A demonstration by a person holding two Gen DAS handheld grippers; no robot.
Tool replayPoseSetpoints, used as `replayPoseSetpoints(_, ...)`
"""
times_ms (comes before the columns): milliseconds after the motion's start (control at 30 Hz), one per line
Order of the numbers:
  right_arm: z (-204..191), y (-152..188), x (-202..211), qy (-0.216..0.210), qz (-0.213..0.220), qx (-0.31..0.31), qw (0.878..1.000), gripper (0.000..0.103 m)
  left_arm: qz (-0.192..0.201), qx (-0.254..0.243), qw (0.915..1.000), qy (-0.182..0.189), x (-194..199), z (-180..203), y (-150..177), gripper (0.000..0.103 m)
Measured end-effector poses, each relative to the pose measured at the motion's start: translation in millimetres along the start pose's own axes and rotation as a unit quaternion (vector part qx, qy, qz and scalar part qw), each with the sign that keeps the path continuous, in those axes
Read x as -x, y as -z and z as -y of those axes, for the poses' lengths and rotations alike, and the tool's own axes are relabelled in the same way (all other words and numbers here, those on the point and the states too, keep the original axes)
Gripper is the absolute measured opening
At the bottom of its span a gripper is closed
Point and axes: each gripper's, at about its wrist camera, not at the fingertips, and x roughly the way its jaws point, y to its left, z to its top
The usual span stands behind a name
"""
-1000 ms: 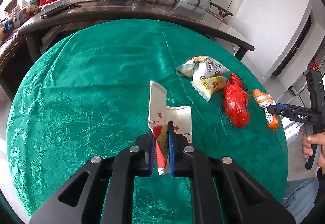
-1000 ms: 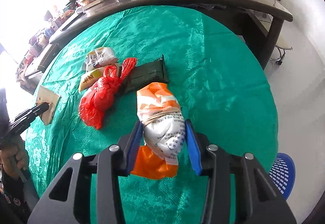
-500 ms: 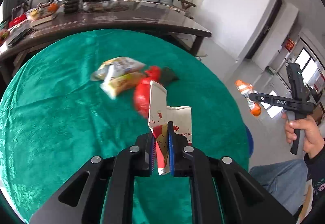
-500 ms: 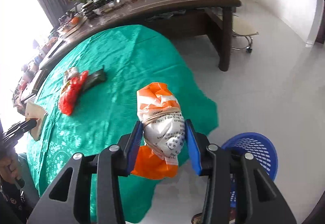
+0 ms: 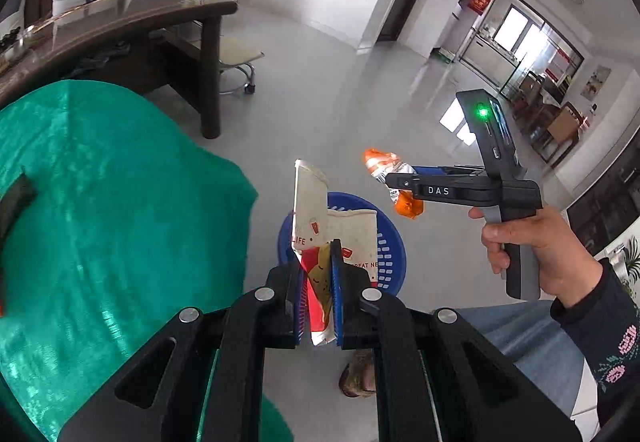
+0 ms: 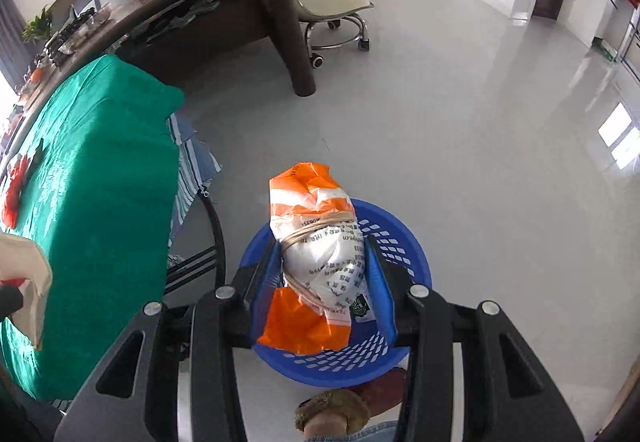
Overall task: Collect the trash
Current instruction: 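Carry the wrapper and orange-white bag to the wastebasket while both grippers open over it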
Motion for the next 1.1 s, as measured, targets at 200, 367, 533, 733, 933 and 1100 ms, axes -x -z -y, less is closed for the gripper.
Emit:
replayPoseSetpoints(200,28,1,-2,-0.008,0.0,-0.028,1.0,0.041,-0.041,-0.006,0.9991,0.005,-93,27,-12,0.01)
replayPoseSetpoints(367,50,3,-9,-0.011,-0.013,-0.049,0.999,0.041,-0.069,-0.004,0.9975,0.011,-151,33,-16,0.011)
replayPoseSetpoints(533,64,4,-10,-0.018,-0.017,-0.066,0.998,0.042,-0.079,-0.008,0.9968,0.007,-183,37,-19,0.011)
replayPoseSetpoints(733,69,3,-12,-0.032,-0.013,-0.08,0.996,0.076,-0.061,-0.02,0.9979,-0.004,-192,42,-17,0.062)
replayPoseSetpoints(933,74,-3,2,-0.025,0.015,-0.098,0.995,0.084,-0.011,-0.02,0.9994,-0.028,-160,39,-16,0.09)
replayPoseSetpoints(1100,63,-8,16,0.027,0.048,-0.074,0.996,0.095,0.042,-0.031,0.9973,-0.051,-104,36,-10,0.098)
